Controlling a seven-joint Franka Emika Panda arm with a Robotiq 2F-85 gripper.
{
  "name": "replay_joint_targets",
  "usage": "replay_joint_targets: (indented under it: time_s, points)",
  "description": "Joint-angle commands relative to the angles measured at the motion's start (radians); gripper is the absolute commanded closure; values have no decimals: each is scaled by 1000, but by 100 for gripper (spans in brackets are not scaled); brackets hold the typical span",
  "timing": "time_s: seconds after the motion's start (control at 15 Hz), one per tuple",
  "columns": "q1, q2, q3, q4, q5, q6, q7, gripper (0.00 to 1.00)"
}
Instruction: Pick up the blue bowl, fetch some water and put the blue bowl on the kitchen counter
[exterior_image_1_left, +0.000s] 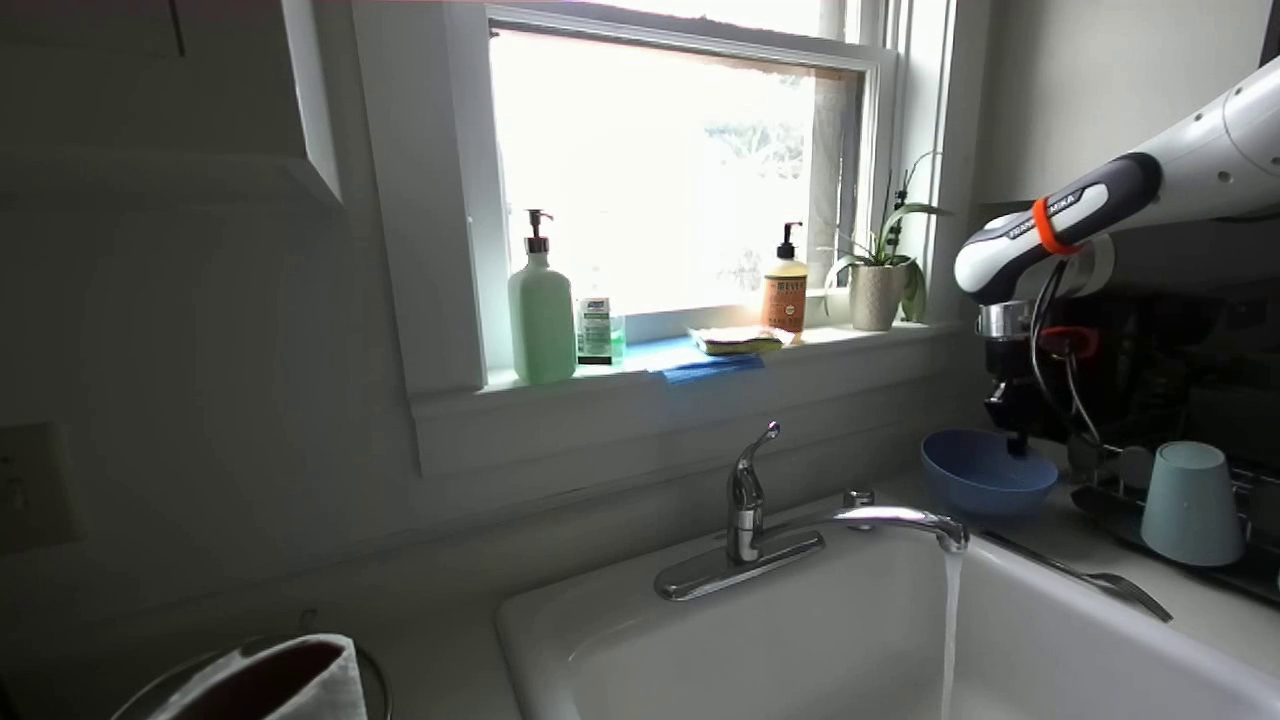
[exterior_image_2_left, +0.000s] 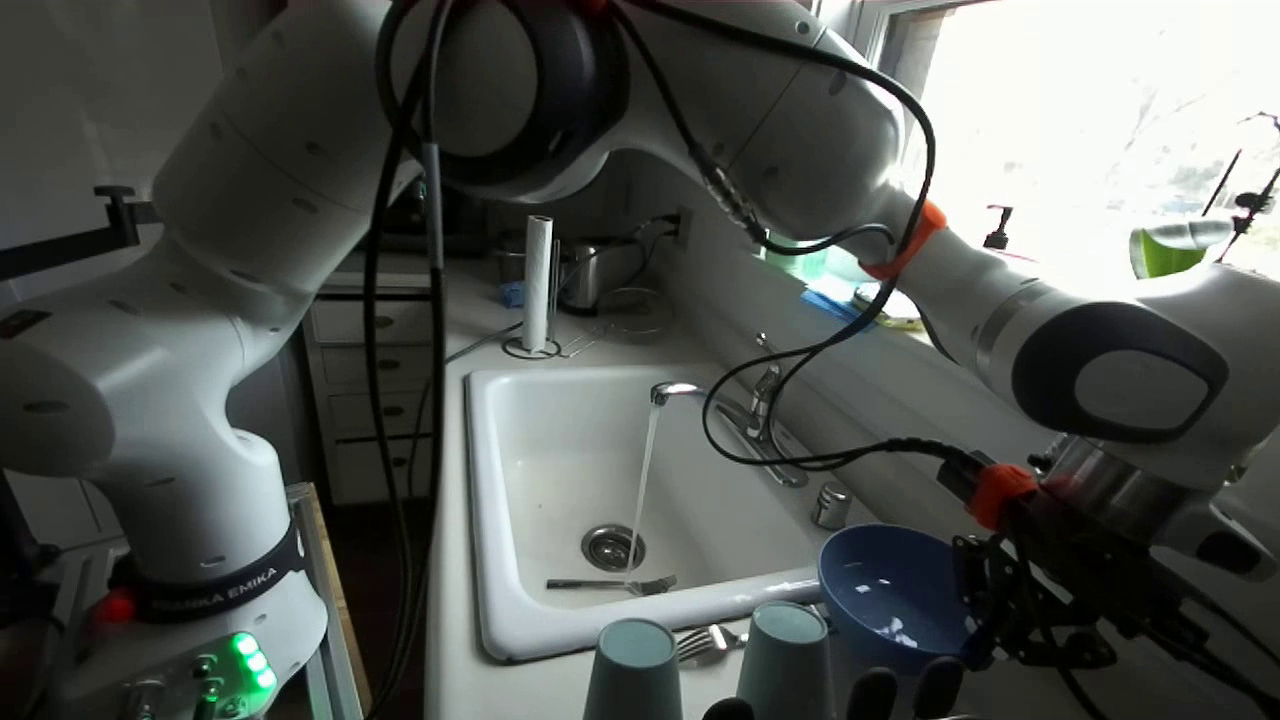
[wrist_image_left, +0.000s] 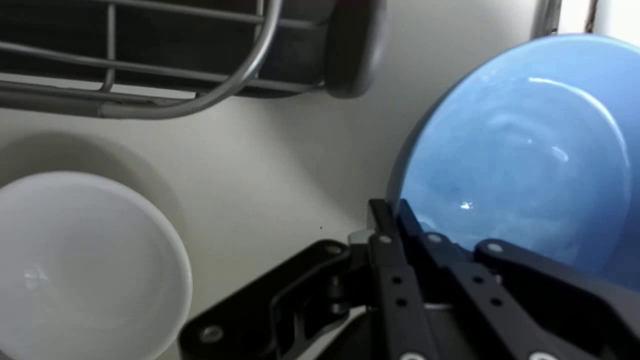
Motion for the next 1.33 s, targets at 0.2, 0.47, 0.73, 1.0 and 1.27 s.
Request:
replay_joint_targets:
  time_s: [0.2,0.47,0.73,1.0,1.27]
  points:
    - [-32,121,20,180,13,-50,55,99]
    - [-28,167,17,239,1,-60,90,66]
    - [-20,153,13,239,18,-61,93,46]
    - [4,81,7,160,1,-48,88,19]
    - [22,18,4,74,6,-21,111,0]
